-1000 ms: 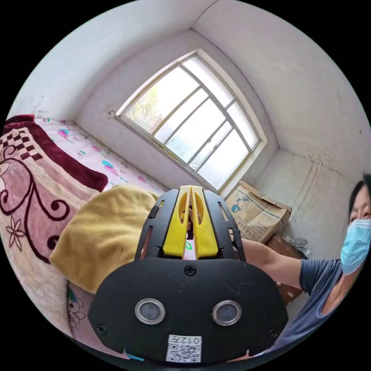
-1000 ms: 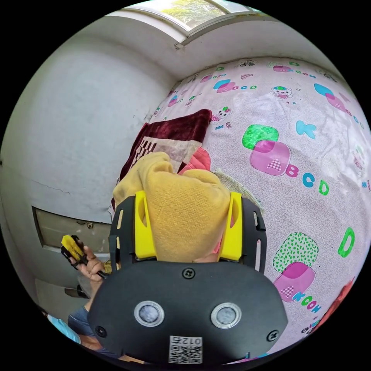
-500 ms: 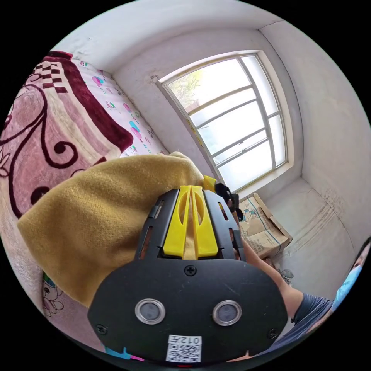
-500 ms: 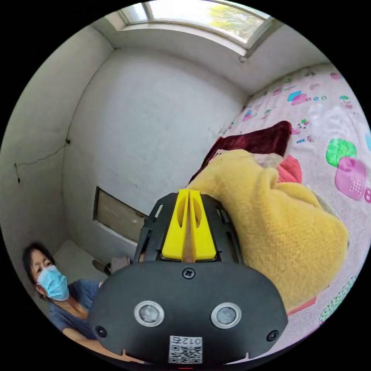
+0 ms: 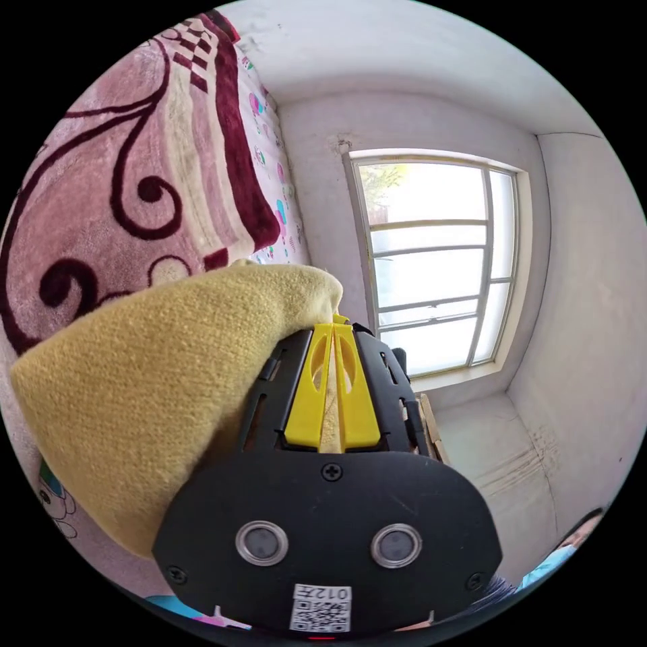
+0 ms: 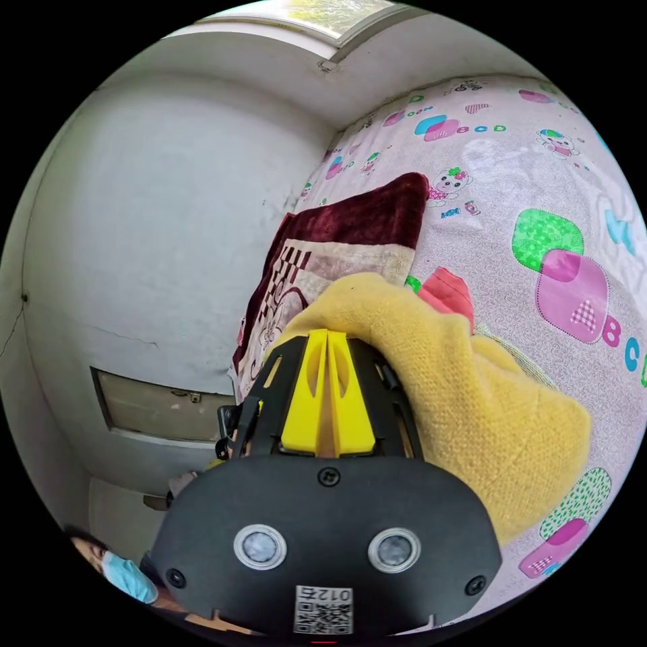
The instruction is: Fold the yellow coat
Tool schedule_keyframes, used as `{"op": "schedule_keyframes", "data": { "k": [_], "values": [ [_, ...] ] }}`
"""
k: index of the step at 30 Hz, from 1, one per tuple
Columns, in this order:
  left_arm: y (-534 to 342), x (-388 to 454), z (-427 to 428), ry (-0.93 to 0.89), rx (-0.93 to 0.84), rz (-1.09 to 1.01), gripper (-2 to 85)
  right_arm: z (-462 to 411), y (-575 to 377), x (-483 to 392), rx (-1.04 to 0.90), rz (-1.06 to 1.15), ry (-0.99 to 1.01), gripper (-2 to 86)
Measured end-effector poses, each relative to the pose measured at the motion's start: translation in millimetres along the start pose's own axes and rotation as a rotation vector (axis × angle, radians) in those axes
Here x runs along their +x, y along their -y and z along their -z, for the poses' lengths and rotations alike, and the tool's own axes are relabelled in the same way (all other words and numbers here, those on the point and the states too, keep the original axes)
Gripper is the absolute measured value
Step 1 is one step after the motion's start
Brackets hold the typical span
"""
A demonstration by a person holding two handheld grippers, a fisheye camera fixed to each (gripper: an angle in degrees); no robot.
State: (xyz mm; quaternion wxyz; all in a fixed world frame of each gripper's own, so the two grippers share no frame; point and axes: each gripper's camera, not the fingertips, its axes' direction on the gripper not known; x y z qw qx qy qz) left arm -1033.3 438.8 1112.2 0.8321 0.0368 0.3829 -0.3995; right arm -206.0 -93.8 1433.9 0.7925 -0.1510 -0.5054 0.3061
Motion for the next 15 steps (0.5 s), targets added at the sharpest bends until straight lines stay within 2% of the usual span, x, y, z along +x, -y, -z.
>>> {"op": "schedule_keyframes", "data": {
  "k": [3, 5, 7, 9, 11, 13, 14, 15],
  "values": [
    [-3, 22, 8, 0.007, -0.010, -0.006, 0.3, 45, -23, -38, 0.026, 0.073, 0.143, 0.3],
    [-3, 52, 25, -0.049, 0.040, -0.024, 0.3, 88, -53, -73, 0.098, 0.145, 0.225, 0.4],
    [-1, 84, 40, -0.080, 0.049, -0.100, 0.3, 113, -78, -89, 0.120, 0.178, 0.217, 0.5],
    [-1, 121, 46, 0.073, 0.005, -0.259, 0.3, 132, -102, -90, 0.159, 0.161, 0.146, 0.4],
    [-4, 150, 34, 0.380, -0.048, -0.392, 0.3, 140, -123, -69, 0.196, 0.069, 0.089, 0.4],
    [-3, 152, 16, 0.504, -0.116, -0.419, 0.3, 132, -129, -47, 0.176, -0.027, 0.081, 0.3],
    [-2, 143, -1, 0.643, -0.210, -0.393, 0.2, 134, -133, -43, 0.214, -0.044, 0.071, 0.2],
    [-4, 136, -10, 0.686, -0.269, -0.385, 0.2, 134, -134, -45, 0.229, -0.049, 0.052, 0.1]
  ]
}}
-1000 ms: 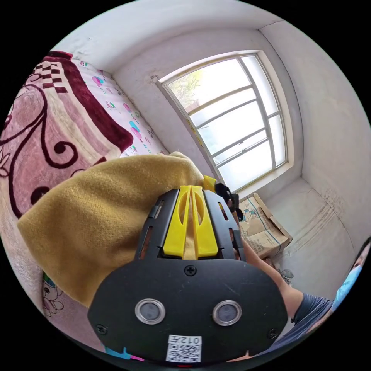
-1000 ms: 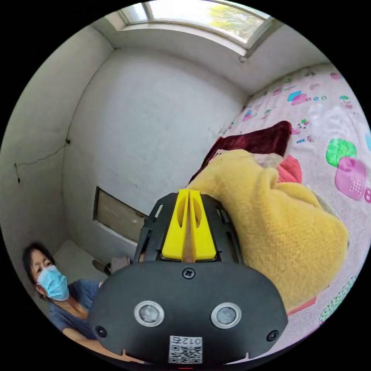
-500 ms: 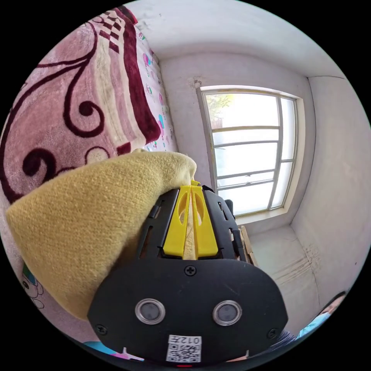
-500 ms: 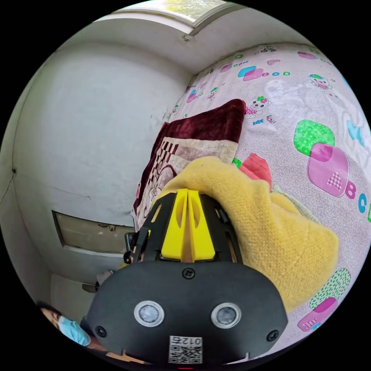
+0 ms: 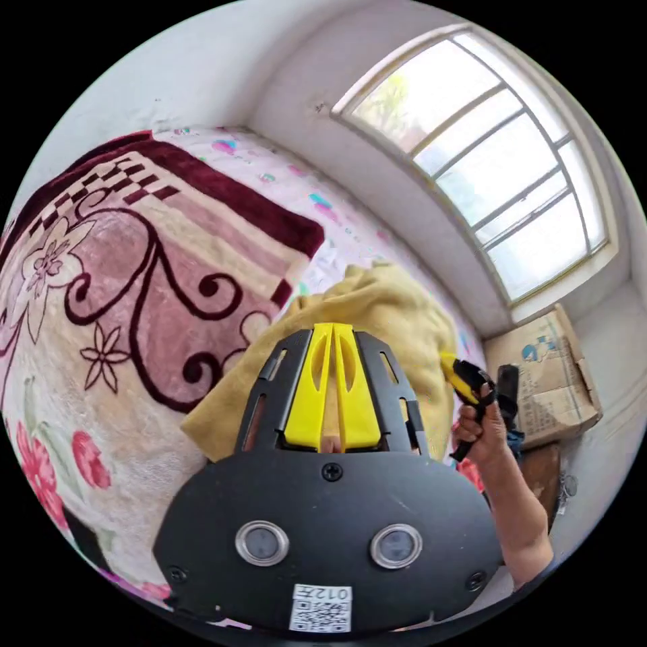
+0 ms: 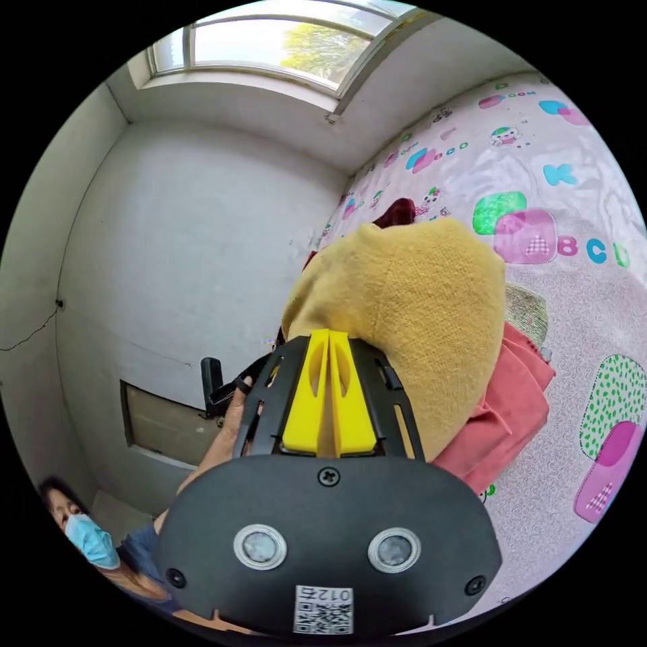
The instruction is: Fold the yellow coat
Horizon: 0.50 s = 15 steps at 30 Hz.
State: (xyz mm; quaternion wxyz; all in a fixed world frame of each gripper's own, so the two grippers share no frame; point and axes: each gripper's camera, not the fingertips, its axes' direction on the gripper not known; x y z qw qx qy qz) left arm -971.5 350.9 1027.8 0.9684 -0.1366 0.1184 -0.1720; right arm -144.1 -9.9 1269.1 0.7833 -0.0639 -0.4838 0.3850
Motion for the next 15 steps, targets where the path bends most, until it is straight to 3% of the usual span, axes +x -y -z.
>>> {"op": "schedule_keyframes", "data": {
  "k": [1, 6, 11, 15],
  "values": [
    [-4, 4, -18, 0.022, -0.063, -0.027, 0.2, 0, 1, -9, 0.011, 0.010, -0.052, 0.0],
    [-21, 45, -11, 0.185, 0.037, -0.128, 0.0, 10, 10, -67, -0.062, 0.058, -0.219, -0.1],
    [-42, 62, 78, 0.053, 0.177, -0.150, -0.2, 80, -47, -154, -0.016, 0.254, -0.133, 0.4],
    [-86, 96, 113, -0.117, 0.106, -0.317, -0.2, 99, -118, -209, -0.156, 0.404, 0.017, 0.5]
  ]
}}
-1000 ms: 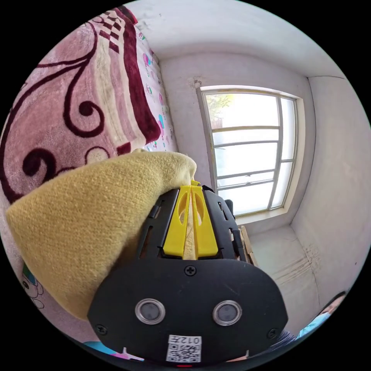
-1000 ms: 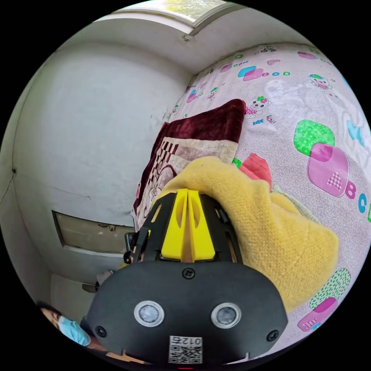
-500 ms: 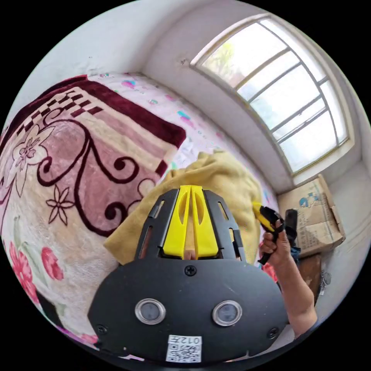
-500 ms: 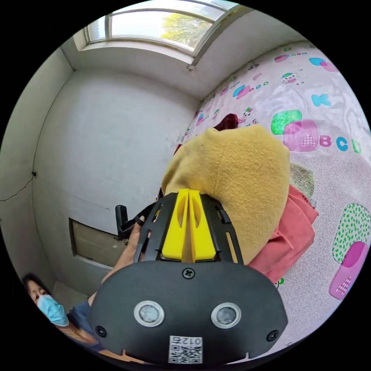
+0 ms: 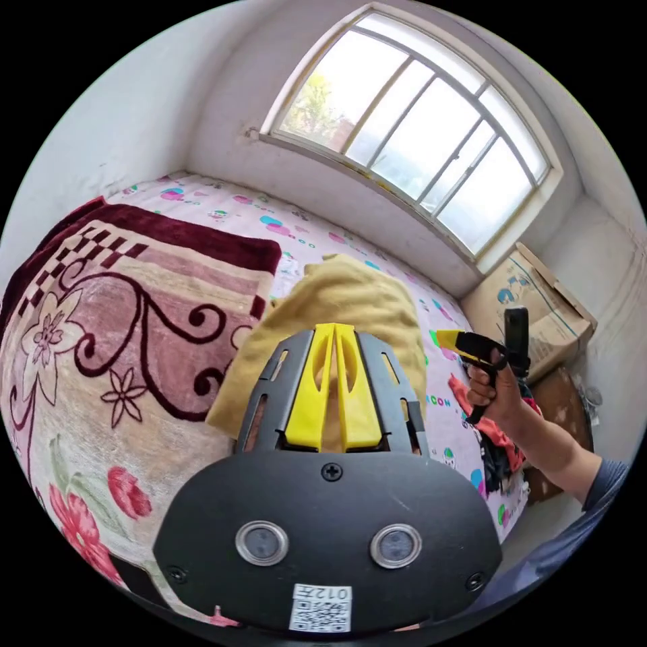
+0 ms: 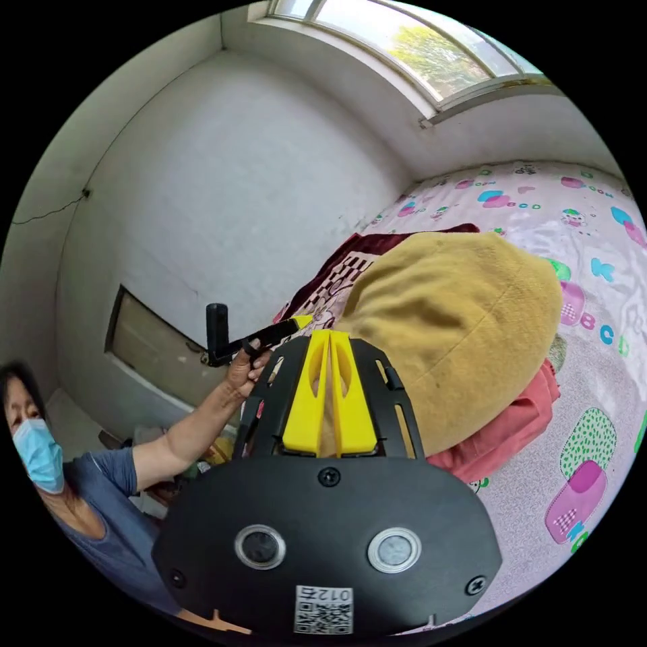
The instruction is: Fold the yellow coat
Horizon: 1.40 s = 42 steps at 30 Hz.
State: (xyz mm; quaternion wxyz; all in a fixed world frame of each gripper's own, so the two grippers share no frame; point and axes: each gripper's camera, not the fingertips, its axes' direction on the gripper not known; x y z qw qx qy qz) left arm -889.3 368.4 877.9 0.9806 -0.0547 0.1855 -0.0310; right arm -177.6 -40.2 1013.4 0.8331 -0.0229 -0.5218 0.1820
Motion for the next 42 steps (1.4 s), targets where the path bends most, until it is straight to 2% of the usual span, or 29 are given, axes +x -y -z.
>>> {"op": "schedule_keyframes", "data": {
  "k": [1, 3, 4, 6, 8, 9, 11, 13, 15, 17, 20, 22, 25, 26, 29, 36, 42],
  "values": [
    [-11, 17, -2, -0.039, -0.065, -0.031, -0.2, -3, -15, -18, -0.043, 0.028, -0.021, 0.5],
    [-26, 40, -14, 0.014, -0.166, -0.071, -0.2, -11, -29, -36, -0.116, 0.052, -0.183, 0.5],
    [-35, 51, -21, 0.059, -0.178, -0.072, -0.2, -14, -34, -43, -0.169, 0.041, -0.289, 0.5],
    [-41, 59, -12, 0.035, -0.139, 0.011, -0.2, 7, -37, -65, -0.106, -0.013, -0.275, 0.5],
    [-49, 88, 43, 0.071, 0.106, 0.031, -0.1, 53, -43, -140, -0.032, 0.141, -0.308, 0.5],
    [-51, 99, 58, 0.062, 0.156, 0.003, -0.1, 66, -48, -164, -0.026, 0.200, -0.361, 0.5],
    [-70, 153, 119, 0.003, 0.297, -0.145, 0.0, 121, -89, -264, 0.057, 0.422, -0.609, 0.4],
    [-99, 203, 162, -0.011, 0.402, -0.262, 0.2, 169, -141, -330, 0.160, 0.521, -0.752, 0.3],
    [-137, 254, 194, -0.017, 0.467, -0.328, 0.4, 216, -201, -377, 0.267, 0.528, -0.867, 0.3],
    [-192, 318, 217, -0.038, 0.503, -0.374, 0.7, 274, -281, -409, 0.290, 0.393, -0.884, 0.7],
    [-249, 393, 219, -0.118, 0.431, -0.378, 0.3, 329, -380, -430, 0.214, 0.186, -0.866, 0.7],
    [-278, 440, 213, -0.206, 0.367, -0.418, 0.2, 355, -441, -449, 0.214, 0.104, -0.948, 0.7],
    [-320, 517, 198, -0.339, 0.242, -0.466, 0.2, 405, -525, -476, 0.259, -0.006, -1.051, 0.7],
    [-333, 547, 191, -0.422, 0.165, -0.495, 0.2, 429, -552, -481, 0.290, -0.054, -1.057, 0.7],
    [-359, 625, 176, -0.520, 0.033, -0.576, 0.2, 488, -608, -485, 0.347, -0.143, -1.084, 0.6],
    [-395, 769, 145, -0.518, -0.151, -0.589, 0.2, 614, -682, -467, 0.286, -0.175, -1.188, 0.3],
    [-408, 874, 102, -0.487, -0.269, -0.488, 0.3, 774, -713, -433, 0.251, -0.128, -1.365, 0.6]
  ]
}}
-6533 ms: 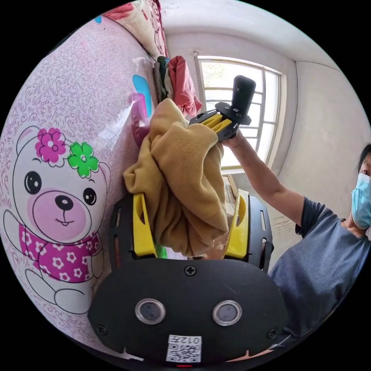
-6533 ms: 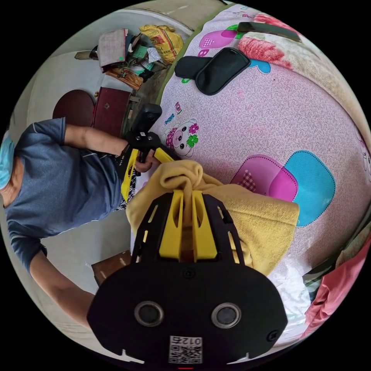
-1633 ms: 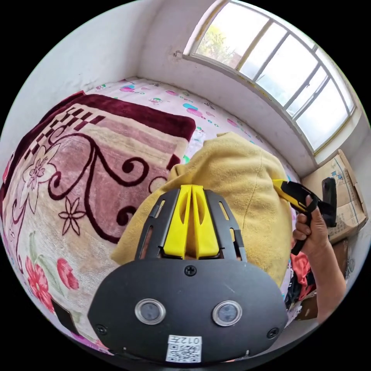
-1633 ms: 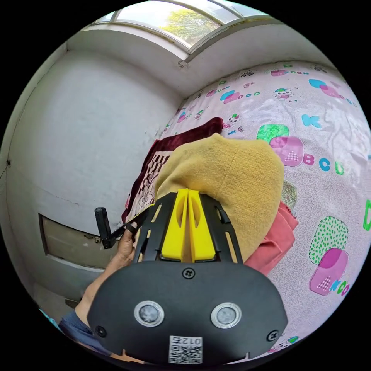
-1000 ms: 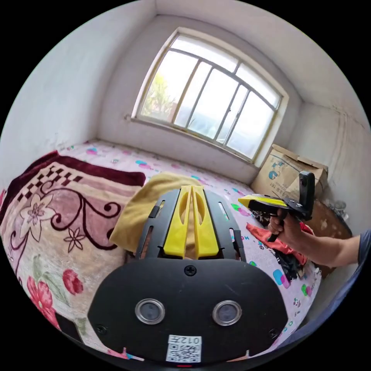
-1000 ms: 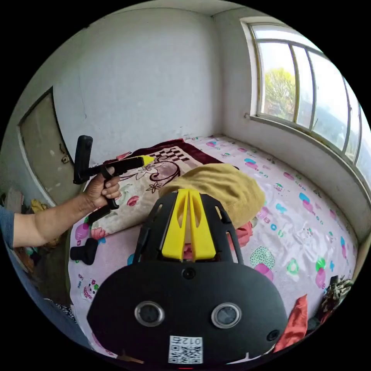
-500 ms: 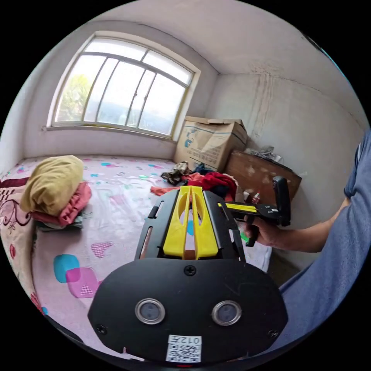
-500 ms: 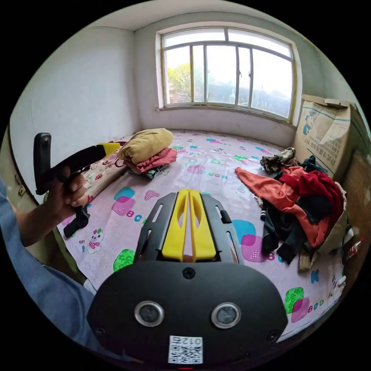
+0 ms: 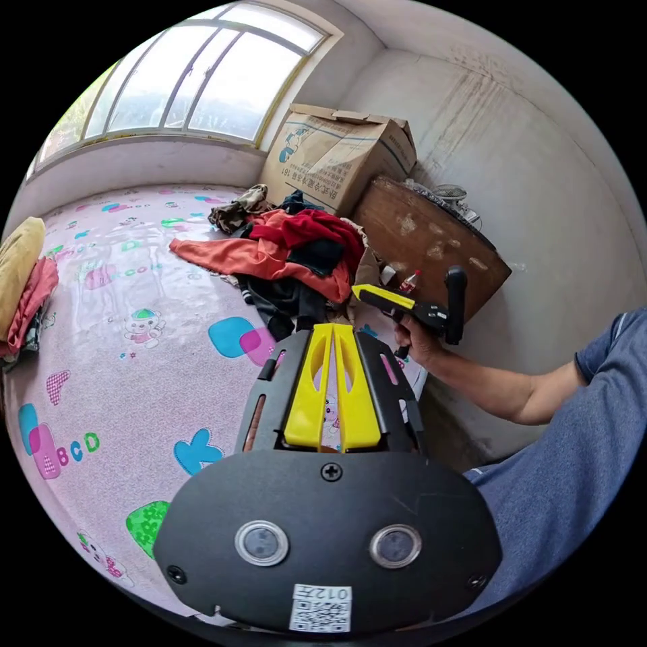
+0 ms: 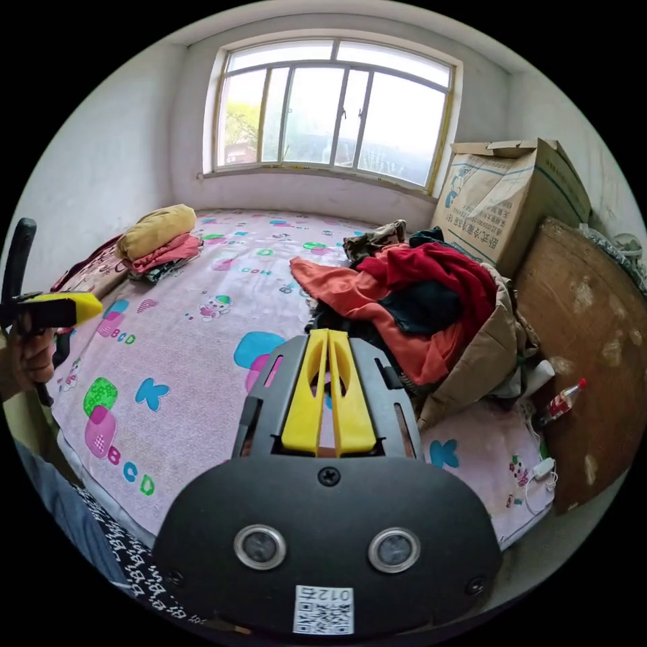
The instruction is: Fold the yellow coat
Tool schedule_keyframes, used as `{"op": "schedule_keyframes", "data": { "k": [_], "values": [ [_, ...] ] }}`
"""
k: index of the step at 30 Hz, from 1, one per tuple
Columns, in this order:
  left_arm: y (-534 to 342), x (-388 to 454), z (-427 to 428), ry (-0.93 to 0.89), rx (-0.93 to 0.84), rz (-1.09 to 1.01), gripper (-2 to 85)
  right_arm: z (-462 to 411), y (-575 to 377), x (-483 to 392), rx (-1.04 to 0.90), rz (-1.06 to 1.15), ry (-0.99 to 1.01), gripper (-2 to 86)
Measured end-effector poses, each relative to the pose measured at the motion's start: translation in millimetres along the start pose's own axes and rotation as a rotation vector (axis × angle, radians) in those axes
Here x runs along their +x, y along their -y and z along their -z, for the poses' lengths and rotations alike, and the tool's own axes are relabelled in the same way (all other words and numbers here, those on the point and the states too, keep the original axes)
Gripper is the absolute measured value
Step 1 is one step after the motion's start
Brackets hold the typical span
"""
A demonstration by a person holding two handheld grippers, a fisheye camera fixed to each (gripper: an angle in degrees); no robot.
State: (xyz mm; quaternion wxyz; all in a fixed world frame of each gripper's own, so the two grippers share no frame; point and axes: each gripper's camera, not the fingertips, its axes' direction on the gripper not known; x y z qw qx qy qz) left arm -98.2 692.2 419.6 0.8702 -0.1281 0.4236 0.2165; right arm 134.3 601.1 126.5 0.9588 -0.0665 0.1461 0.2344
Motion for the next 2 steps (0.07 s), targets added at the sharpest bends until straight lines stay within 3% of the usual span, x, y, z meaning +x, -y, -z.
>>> {"op": "schedule_keyframes", "data": {
  "k": [2],
  "values": [
    [22, 24, -28, -0.003, -0.008, 0.024, 0.3, -10, 17, 71, 0.007, 0.033, -0.107, 1.2]
  ]
}}
